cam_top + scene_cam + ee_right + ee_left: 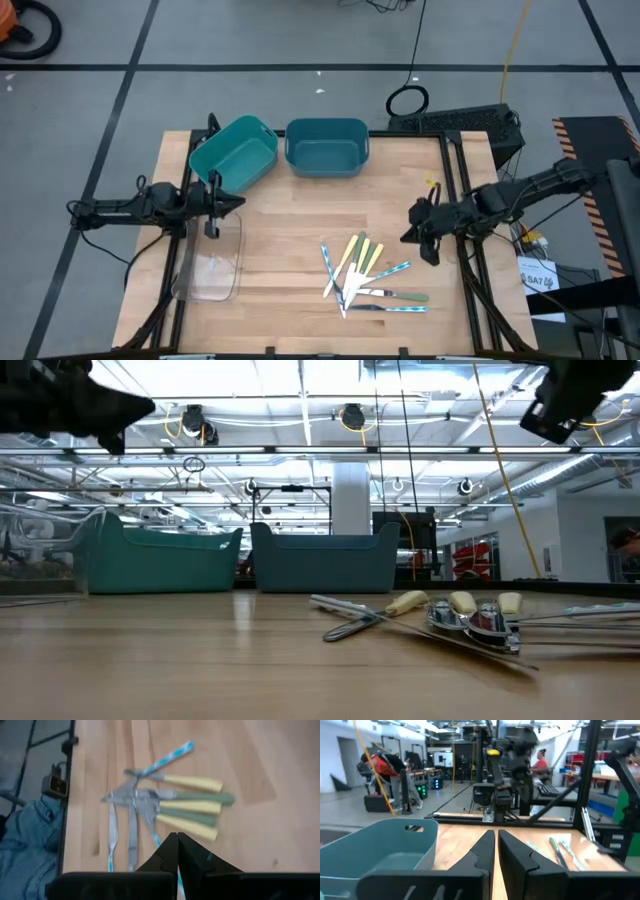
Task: Sort silverware by color (type)
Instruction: Put the top right blue table knife into the blue bin
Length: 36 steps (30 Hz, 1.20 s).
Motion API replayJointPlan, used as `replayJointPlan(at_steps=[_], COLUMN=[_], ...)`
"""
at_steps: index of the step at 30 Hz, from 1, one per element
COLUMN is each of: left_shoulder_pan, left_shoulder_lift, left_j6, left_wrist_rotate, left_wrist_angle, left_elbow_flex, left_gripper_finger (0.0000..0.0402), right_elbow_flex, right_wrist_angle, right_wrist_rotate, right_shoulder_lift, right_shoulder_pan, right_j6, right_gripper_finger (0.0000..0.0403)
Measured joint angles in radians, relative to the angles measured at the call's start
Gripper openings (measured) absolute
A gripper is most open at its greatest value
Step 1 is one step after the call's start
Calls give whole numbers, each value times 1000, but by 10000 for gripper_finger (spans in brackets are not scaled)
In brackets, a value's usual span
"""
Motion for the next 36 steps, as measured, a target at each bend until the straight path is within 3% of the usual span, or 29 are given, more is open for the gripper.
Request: replayJointPlan(at_steps=[5, 13, 25, 31, 36], left_shoulder_pan=[-4, -78, -219, -269, -312], left_shoulder_lift=[108, 383, 853, 996, 1080], left_j6=[-49, -72, -31, -8, -14], left_wrist_rotate=[-8, -8, -67, -157, -166], left_wrist_angle=[-18, -16, -47, -191, -304], left_elbow_flex=[124, 295, 524, 702, 815], left_gripper_finger=[31, 30, 30, 30, 30], right_elbow_flex=[0, 0, 0, 0, 0], right_wrist_angle=[-36, -61, -52, -3, 19], right_wrist_rotate=[62, 66, 94, 110, 127], right_shoulder_lift=[100, 300, 529, 596, 657], right_shoulder_pan=[105, 224, 281, 281, 276], right_j6=[83, 102, 55, 46, -16], right_gripper_finger=[0, 3, 101, 145, 154])
